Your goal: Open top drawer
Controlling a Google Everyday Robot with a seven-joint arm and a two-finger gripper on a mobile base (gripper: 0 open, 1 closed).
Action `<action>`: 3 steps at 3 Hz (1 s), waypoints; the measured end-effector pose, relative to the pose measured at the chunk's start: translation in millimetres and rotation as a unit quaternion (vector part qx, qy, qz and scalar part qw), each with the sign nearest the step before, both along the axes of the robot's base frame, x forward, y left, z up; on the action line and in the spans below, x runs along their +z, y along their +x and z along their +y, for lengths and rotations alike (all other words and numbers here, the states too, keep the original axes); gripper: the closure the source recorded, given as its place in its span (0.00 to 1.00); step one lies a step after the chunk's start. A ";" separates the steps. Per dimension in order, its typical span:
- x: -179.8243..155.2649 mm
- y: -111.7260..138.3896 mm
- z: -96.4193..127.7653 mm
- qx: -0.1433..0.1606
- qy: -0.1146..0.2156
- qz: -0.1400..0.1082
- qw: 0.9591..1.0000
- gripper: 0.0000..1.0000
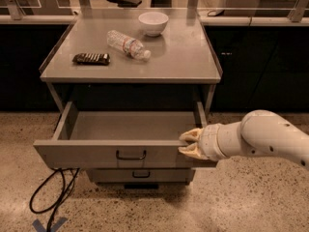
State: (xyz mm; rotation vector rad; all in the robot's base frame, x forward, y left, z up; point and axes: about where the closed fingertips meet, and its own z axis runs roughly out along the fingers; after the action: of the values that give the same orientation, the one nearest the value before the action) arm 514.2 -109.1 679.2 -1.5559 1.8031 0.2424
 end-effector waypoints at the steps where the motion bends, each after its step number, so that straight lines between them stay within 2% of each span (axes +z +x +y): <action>1: -2.0 -7.7 -1.4 0.000 -0.001 0.001 1.000 1.00; 3: -2.7 -17.6 -4.3 0.000 -0.002 0.002 1.000 1.00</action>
Offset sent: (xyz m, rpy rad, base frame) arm -0.2348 -0.1232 -0.0654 -0.0571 0.0413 -0.0066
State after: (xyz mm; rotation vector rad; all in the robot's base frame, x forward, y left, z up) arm 496.6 -113.4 676.5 -1.5596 1.8074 0.2410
